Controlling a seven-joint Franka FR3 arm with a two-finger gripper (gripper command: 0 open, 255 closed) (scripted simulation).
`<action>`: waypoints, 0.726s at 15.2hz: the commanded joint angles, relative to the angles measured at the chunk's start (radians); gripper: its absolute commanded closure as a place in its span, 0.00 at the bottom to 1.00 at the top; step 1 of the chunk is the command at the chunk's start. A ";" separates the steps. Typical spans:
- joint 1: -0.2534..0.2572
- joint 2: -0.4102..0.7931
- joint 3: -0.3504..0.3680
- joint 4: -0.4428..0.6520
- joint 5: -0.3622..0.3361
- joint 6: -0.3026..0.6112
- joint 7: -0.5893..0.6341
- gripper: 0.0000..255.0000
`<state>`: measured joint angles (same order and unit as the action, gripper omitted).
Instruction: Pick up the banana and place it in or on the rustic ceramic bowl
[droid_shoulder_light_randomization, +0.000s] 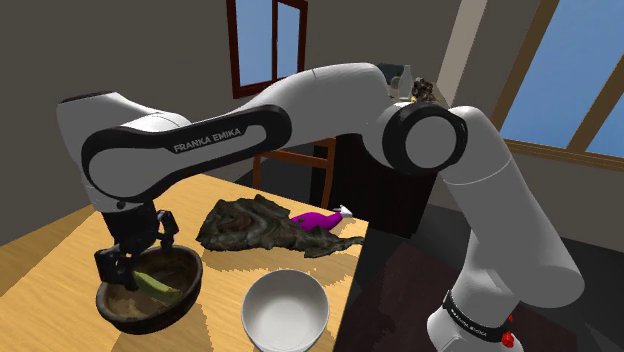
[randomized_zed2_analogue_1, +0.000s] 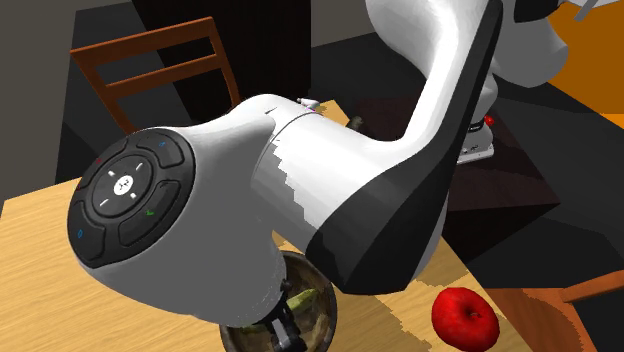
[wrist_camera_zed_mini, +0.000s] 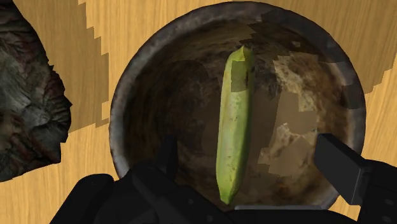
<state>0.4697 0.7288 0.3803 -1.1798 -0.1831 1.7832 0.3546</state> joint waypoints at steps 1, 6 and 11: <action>0.006 0.001 0.001 0.056 0.001 -0.053 -0.004 0.00; 0.016 0.010 0.000 0.132 0.002 -0.119 -0.008 0.00; 0.016 0.010 0.000 0.131 0.002 -0.119 -0.008 0.00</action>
